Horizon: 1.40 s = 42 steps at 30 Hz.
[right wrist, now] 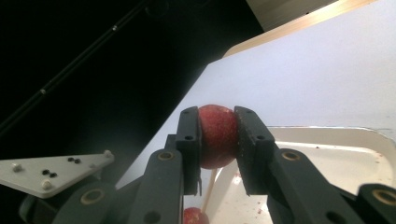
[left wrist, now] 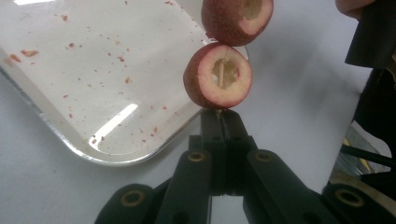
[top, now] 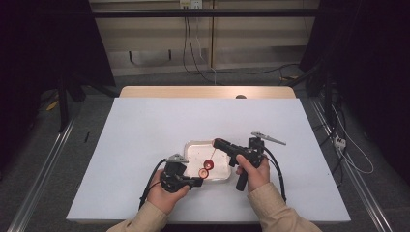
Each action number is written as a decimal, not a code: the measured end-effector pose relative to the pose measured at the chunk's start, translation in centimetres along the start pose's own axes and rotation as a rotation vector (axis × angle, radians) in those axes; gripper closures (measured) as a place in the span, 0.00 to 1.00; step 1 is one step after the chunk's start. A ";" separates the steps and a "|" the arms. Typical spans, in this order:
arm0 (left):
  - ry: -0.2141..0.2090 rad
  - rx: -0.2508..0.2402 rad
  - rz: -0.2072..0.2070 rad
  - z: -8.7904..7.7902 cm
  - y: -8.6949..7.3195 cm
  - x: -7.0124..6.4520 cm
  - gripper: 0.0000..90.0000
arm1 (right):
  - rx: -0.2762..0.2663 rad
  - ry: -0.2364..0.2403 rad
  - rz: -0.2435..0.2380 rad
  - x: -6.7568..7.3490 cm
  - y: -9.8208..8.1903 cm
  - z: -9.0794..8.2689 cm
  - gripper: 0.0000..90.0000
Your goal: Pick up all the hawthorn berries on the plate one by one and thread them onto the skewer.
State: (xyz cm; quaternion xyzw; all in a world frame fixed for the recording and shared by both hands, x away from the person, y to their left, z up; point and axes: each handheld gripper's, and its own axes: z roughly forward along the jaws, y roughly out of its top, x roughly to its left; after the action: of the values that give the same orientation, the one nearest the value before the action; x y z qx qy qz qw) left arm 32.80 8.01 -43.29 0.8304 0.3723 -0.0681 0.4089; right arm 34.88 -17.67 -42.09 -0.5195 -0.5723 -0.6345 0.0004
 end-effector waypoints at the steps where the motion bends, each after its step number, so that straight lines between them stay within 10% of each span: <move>1: 0.001 -0.006 -0.002 0.1 0.0 -0.1 1.00 | 0.000 0.001 0.010 0.0 0.0 0.0 0.81; 30: -0.003 -0.002 0.005 0.4 0.2 -0.3 1.00 | -0.016 0.005 0.045 -0.3 -0.4 0.0 0.81; 38: 0.003 0.011 0.025 0.3 0.2 -0.4 1.00 | 0.025 -0.028 0.026 -0.1 -0.1 0.8 0.61; 42: 0.005 0.016 0.037 0.1 0.3 -0.6 1.00 | 0.034 -0.026 0.027 -0.1 0.4 1.0 0.71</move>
State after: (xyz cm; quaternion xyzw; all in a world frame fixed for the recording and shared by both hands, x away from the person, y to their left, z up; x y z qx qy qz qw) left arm 32.66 7.50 -42.90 0.8405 0.3574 -0.0611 0.4026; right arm 35.79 -17.19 -42.10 -0.5353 -0.5759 -0.6178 0.0106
